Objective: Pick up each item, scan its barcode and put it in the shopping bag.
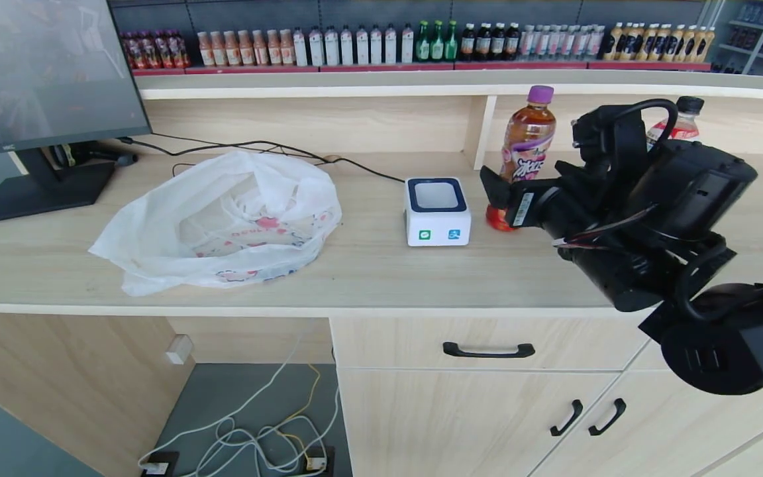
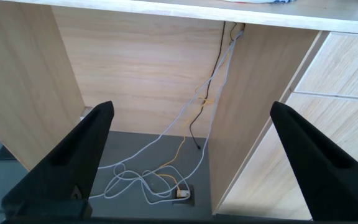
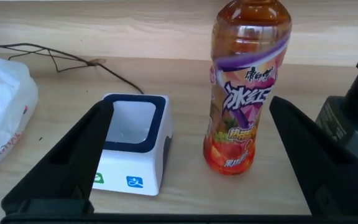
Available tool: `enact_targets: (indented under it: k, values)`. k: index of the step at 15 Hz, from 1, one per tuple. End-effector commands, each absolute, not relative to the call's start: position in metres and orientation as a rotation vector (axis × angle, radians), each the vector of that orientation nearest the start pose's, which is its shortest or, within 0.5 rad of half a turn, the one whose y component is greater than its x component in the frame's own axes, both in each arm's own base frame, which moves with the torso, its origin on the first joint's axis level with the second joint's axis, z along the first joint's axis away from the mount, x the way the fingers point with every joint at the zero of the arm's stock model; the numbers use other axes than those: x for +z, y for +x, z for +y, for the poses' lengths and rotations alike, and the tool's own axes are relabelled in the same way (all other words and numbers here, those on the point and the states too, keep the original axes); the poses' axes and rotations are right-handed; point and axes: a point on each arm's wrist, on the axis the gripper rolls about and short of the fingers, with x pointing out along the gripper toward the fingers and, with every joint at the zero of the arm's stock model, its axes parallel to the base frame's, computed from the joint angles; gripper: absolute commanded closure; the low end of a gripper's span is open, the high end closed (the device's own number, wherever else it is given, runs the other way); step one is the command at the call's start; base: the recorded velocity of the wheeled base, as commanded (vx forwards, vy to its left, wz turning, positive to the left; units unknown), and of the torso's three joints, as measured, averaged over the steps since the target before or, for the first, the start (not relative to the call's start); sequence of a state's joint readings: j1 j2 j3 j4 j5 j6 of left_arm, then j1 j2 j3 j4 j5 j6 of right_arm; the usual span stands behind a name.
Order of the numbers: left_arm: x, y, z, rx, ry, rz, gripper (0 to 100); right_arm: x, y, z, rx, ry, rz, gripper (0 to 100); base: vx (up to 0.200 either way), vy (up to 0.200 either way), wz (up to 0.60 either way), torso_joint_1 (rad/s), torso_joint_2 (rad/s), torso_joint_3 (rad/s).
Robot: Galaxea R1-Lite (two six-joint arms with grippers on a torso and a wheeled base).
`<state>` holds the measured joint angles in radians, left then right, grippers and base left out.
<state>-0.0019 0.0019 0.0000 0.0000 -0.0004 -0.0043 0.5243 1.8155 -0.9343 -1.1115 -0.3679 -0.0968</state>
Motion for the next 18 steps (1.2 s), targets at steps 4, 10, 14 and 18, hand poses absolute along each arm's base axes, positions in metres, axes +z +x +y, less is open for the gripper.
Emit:
enact_targets:
  k: [4,10,14,18]
  values:
    - [0.076,-0.023,0.0,-0.005,-0.005,0.002,0,0.21,0.319,0.175,0.127,-0.018,-0.211,0,0.0,0.0,0.0,0.0,0.0,0.0]
    - [0.076,-0.023,0.0,-0.002,-0.005,0.002,0,0.2,0.34,0.181,0.112,-0.012,-0.237,0,0.0,0.0,0.0,0.0,0.0,0.0]
    - [0.076,-0.023,0.0,-0.002,-0.005,0.002,0,0.201,0.352,0.17,0.072,-0.002,-0.27,0,0.0,0.0,0.0,0.0,0.0,0.0]
    - [0.076,-0.023,0.0,-0.002,-0.005,0.002,0,0.202,0.353,0.167,0.067,0.012,-0.273,0,0.0,0.0,0.0,0.0,0.0,0.0]
